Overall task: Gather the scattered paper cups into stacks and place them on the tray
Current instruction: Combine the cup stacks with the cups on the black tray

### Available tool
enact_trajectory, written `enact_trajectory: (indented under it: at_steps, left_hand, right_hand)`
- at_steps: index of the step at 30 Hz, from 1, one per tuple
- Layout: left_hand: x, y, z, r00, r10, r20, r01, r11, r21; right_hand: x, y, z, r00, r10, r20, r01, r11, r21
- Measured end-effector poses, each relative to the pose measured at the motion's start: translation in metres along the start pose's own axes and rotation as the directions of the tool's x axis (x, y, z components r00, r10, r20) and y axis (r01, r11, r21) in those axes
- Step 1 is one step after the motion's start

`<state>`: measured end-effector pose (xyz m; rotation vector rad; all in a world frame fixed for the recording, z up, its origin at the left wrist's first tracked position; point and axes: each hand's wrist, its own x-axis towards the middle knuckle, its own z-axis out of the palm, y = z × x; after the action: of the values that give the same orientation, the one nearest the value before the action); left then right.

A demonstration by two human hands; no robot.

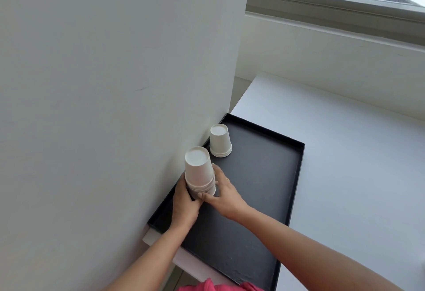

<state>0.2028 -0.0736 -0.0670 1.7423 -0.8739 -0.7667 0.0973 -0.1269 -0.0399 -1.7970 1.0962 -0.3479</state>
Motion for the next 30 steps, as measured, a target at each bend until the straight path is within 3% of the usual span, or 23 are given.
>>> enact_trajectory:
  at_steps: [13,18,30]
  left_hand:
    - [-0.007,0.000,-0.003,0.987,-0.085,-0.134,0.090,0.995,0.034]
    - [-0.013,0.000,-0.004,0.984,-0.133,-0.118,0.138,0.990,0.035]
    - [-0.033,-0.004,0.003,0.948,-0.260,-0.183,0.266,0.964,0.007]
  right_hand:
    - [0.003,-0.007,0.006,0.995,0.032,0.090,-0.030,0.999,-0.022]
    - [0.001,-0.006,0.008,0.993,0.030,0.112,-0.029,1.000,-0.012]
    - [-0.032,0.020,-0.013,0.990,0.117,0.075,-0.107,0.987,-0.122]
